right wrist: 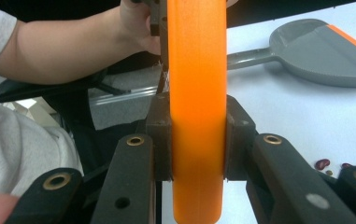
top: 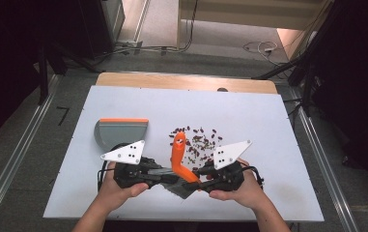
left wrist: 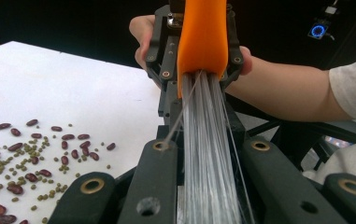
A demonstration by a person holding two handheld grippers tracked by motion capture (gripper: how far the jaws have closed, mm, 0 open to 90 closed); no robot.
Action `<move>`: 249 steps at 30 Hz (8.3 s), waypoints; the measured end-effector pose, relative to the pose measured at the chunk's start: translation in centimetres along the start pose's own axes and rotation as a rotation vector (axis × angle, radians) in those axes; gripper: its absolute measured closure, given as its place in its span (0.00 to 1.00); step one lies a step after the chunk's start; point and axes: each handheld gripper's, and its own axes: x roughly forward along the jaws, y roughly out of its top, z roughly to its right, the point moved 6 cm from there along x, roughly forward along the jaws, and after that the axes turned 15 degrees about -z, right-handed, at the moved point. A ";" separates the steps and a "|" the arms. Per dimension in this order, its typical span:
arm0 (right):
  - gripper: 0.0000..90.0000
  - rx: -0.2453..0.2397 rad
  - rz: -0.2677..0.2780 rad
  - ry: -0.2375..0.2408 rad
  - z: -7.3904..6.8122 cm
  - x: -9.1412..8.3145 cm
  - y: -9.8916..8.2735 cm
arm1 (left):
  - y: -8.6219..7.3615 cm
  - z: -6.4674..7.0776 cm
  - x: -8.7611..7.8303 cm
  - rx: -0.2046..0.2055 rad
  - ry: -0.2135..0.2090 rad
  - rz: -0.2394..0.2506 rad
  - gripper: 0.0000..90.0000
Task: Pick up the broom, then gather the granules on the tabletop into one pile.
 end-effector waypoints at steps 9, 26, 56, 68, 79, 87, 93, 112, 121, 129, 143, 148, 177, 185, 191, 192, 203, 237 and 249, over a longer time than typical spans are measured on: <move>0.76 0.096 -0.022 -0.088 1.0 -0.3 0.0 | 0.1 -0.6 -0.3 -0.049 0.071 0.051 0.26; 0.76 0.263 -0.028 -0.306 3.9 -3.1 -1.6 | -1.9 -2.8 -2.5 -0.138 0.280 0.111 0.00; 0.76 0.463 -0.315 -0.713 13.5 -6.6 -5.2 | -6.0 -5.2 -6.8 -0.234 0.466 0.138 0.00; 0.76 0.516 -0.576 -0.776 18.2 -5.2 -6.1 | -6.1 -5.2 -6.7 -0.240 0.458 0.136 0.00; 0.76 0.460 -0.767 -0.803 18.9 -2.3 -6.1 | -6.1 -5.2 -6.7 -0.245 0.452 0.137 0.00; 0.76 0.424 -0.804 -0.784 17.7 -1.1 -5.4 | -6.1 -5.2 -6.7 -0.246 0.449 0.139 0.00; 0.76 0.380 -0.802 -0.744 16.3 -0.6 -5.1 | -6.1 -5.2 -6.7 -0.247 0.449 0.138 0.00; 0.76 0.042 -0.814 -0.807 20.5 1.5 -1.0 | -6.1 -5.2 -7.1 -0.250 0.451 0.147 0.00; 0.76 -0.026 -0.856 -0.730 18.7 3.0 -1.4 | -6.2 -5.2 -7.1 -0.249 0.447 0.148 0.00; 0.76 -0.085 -0.861 -0.684 16.2 2.8 -2.1 | -6.2 -5.2 -7.3 -0.252 0.449 0.153 0.00; 0.76 -0.115 -0.808 -0.727 16.7 1.8 -0.1 | -6.2 -5.2 -7.3 -0.255 0.449 0.154 0.00; 0.76 -0.122 -0.808 -0.761 18.5 3.4 1.2 | -6.1 -5.1 -7.0 -0.251 0.447 0.155 0.00; 0.76 -0.238 -0.848 -0.619 13.4 4.2 -1.8 | -6.1 -5.1 -7.8 -0.259 0.496 0.192 0.00; 0.76 -0.186 -0.793 -0.654 13.8 3.1 -1.1 | -6.3 -5.2 -8.1 -0.268 0.507 0.202 0.00; 0.76 -0.092 -0.724 -0.641 12.6 1.9 0.7 | -6.4 -5.2 -8.6 -0.273 0.515 0.209 0.00; 0.76 -0.047 -0.707 -0.595 11.8 2.0 1.2 | -6.4 -5.2 -8.7 -0.275 0.517 0.213 0.00; 0.76 0.186 -0.690 -0.329 7.9 4.5 2.6 | -6.4 -5.0 -9.6 -0.273 0.538 0.238 0.00; 0.76 0.553 -0.607 -0.309 13.4 2.7 -1.9 | -6.6 -5.2 -8.7 -0.284 0.520 0.208 0.00; 0.76 0.695 -0.445 -0.235 13.2 4.2 1.3 | -6.4 -5.2 -8.7 -0.285 0.519 0.213 0.00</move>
